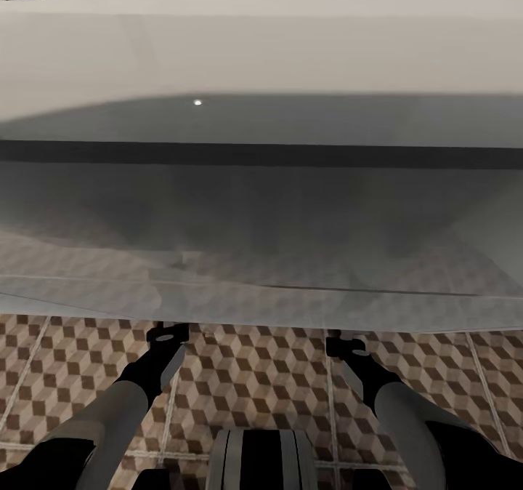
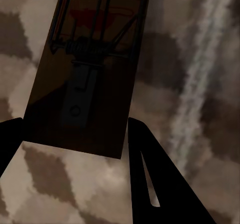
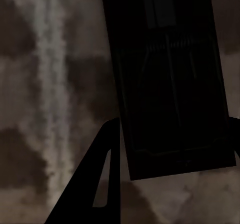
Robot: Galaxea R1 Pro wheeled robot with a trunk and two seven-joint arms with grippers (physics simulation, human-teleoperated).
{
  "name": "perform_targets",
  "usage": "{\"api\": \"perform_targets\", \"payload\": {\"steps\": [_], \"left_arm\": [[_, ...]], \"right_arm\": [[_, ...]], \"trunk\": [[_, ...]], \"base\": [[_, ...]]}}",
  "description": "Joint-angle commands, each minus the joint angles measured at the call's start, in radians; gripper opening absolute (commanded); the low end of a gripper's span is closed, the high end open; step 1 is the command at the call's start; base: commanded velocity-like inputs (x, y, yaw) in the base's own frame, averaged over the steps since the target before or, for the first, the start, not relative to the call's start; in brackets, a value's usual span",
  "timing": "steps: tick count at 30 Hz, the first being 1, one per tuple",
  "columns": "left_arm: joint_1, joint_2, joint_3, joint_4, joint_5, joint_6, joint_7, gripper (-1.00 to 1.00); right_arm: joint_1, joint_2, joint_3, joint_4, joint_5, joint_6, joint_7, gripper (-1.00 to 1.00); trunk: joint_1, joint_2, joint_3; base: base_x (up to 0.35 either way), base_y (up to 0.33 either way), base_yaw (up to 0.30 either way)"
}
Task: Take the four mousetraps from the cabinet in the bathroom and place them on the bathroom floor. Make sure all four end up on the same floor surface, and ensure that at least two of them are either under or directly next to the same bathroom sink.
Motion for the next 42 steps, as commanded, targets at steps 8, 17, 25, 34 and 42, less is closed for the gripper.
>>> {"api": "perform_targets", "payload": {"steps": [8,17,25,34,42], "left_arm": [[0.0,0.0,-0.004,-0.002,0.007,0.006,0.005,-1.0],[0.0,0.0,-0.006,-0.002,0.007,0.005,0.006,-1.0],[0.0,0.002,-0.001,0.019,0.013,0.008,0.006,-1.0],[0.0,0.009,0.001,0.057,0.013,0.015,0.006,-1.0],[-0.012,0.012,0.002,0.06,0.014,0.057,0.004,-1.0]], "right_arm": [[0.0,0.001,-0.007,0.001,0.007,-0.002,-0.001,-1.0],[0.0,0.001,-0.007,0.001,0.007,-0.001,-0.001,-1.0],[0.0,0.001,-0.007,0.001,0.007,0.0,-0.001,-1.0],[0.0,0.002,-0.007,0.001,0.007,0.0,-0.001,-1.0],[0.0,0.002,-0.007,0.001,0.007,0.0,-0.004,-1.0]], "trunk": [[0.0,0.0,-0.001],[0.0,0.0,-0.001],[0.0,0.0,-0.001],[0.0,0.0,-0.001],[0.0,0.0,-0.001]], "base": [[0.0,0.0,0.0],[0.0,0.0,0.0],[0.0,0.0,0.0],[0.0,0.0,0.0],[0.0,0.0,0.0]]}}
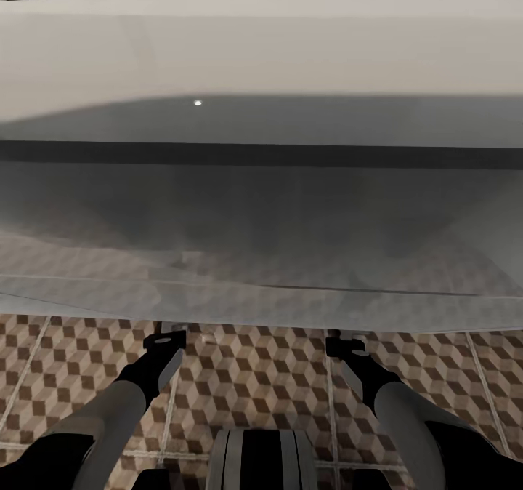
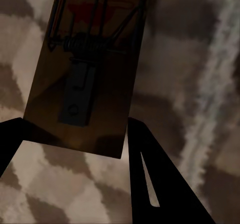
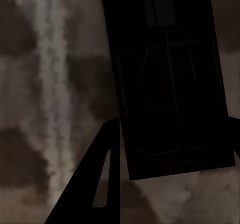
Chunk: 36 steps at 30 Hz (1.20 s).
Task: Take the four mousetraps from the cabinet in the bathroom and place them on the bathroom floor. Make sure all four end up on the same floor surface, and ensure that at least two of them are either under or directly next to the same bathroom sink.
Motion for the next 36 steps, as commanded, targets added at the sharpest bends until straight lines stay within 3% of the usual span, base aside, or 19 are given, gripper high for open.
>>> {"api": "perform_targets", "payload": {"steps": [1,21,22,36], "left_arm": [[-0.001,0.001,0.0,0.001,0.022,0.008,0.004,-1.0],[-0.004,0.006,-0.002,0.0,0.021,0.002,0.003,-1.0],[-0.004,0.006,-0.002,0.0,0.021,0.002,0.004,-1.0],[-0.004,0.006,-0.002,0.0,0.021,0.001,0.003,-1.0]], "right_arm": [[0.0,0.001,-0.008,0.001,0.008,-0.001,-0.002,-1.0],[0.0,0.0,-0.008,0.001,-0.031,0.042,-0.003,-1.0],[0.0,0.0,-0.008,0.001,-0.032,0.043,-0.003,1.0],[0.0,0.002,-0.008,0.001,-0.032,0.037,-0.003,1.0]], "trunk": [[0.0,0.0,-0.001],[0.0,0.0,-0.001],[0.0,0.0,-0.001],[0.0,0.0,-0.001]], "base": [[0.0,0.0,0.0],[0.0,0.0,0.0],[0.0,0.0,0.0],[0.0,0.0,0.0]]}}
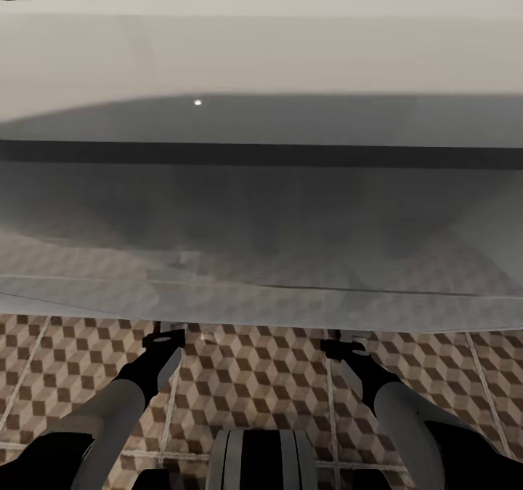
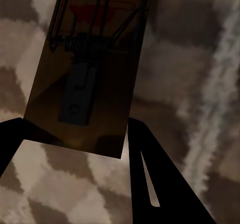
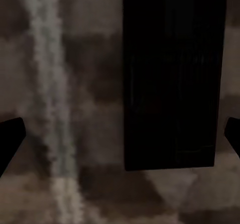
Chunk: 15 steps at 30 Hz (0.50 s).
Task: Take the four mousetraps from the cabinet in the bathroom and place them on the bathroom floor. Make sure all four end up on the same floor surface, and ensure that at least two of them are either under or directly next to the same bathroom sink.
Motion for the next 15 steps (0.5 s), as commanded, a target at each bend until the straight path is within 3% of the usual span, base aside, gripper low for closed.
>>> {"api": "perform_targets", "payload": {"steps": [1,15], "left_arm": [[0.0,0.001,-0.001,-0.001,0.012,0.006,0.005,-1.0],[0.0,0.0,0.0,-0.01,0.012,0.006,0.005,-1.0]], "right_arm": [[0.0,0.001,-0.008,-0.001,0.01,0.002,-0.002,1.0],[0.0,0.002,-0.007,-0.001,0.011,-0.003,-0.001,1.0]], "trunk": [[0.0,0.0,-0.001],[0.0,0.0,-0.001]], "base": [[0.0,0.0,0.0],[0.0,0.0,0.0]]}}
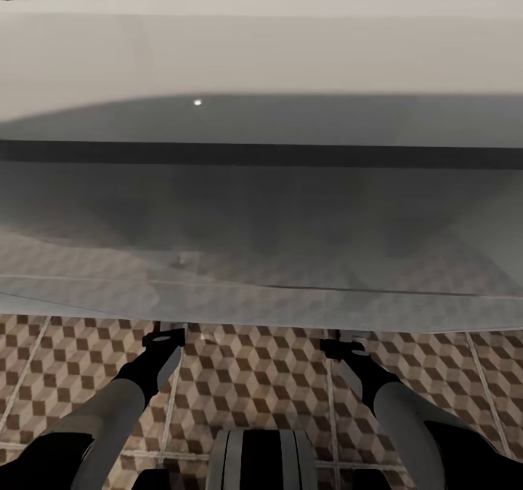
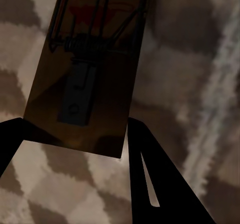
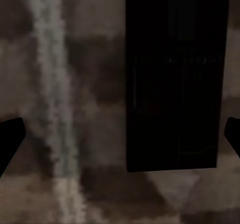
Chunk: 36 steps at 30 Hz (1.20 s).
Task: Take the four mousetraps from the cabinet in the bathroom and place them on the bathroom floor. Make sure all four end up on the same floor surface, and ensure that at least two of them are either under or directly next to the same bathroom sink.
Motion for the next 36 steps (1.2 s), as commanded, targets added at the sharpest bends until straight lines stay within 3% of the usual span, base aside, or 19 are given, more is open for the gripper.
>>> {"api": "perform_targets", "payload": {"steps": [1,16,17,36], "left_arm": [[0.0,0.0,-0.004,-0.003,0.009,0.006,0.004,-1.0],[-0.022,-0.005,-0.004,0.002,0.014,0.007,0.001,-1.0],[-0.022,-0.005,-0.004,0.003,0.014,0.008,0.001,1.0],[-0.023,-0.003,-0.005,0.005,0.012,0.004,0.001,1.0]], "right_arm": [[0.0,0.001,-0.008,-0.001,0.01,0.002,-0.002,1.0],[-0.001,-0.001,-0.006,-0.001,0.011,0.003,-0.003,1.0],[-0.001,-0.001,-0.006,-0.001,0.011,0.002,-0.003,1.0],[-0.001,-0.001,-0.007,-0.001,0.011,0.0,-0.003,1.0]], "trunk": [[0.0,0.0,-0.001],[0.0,0.0,-0.001],[0.0,0.0,-0.001],[0.0,0.0,-0.001]], "base": [[0.0,0.0,0.0],[0.0,0.0,0.0],[0.0,0.0,0.0],[0.0,0.0,0.0]]}}
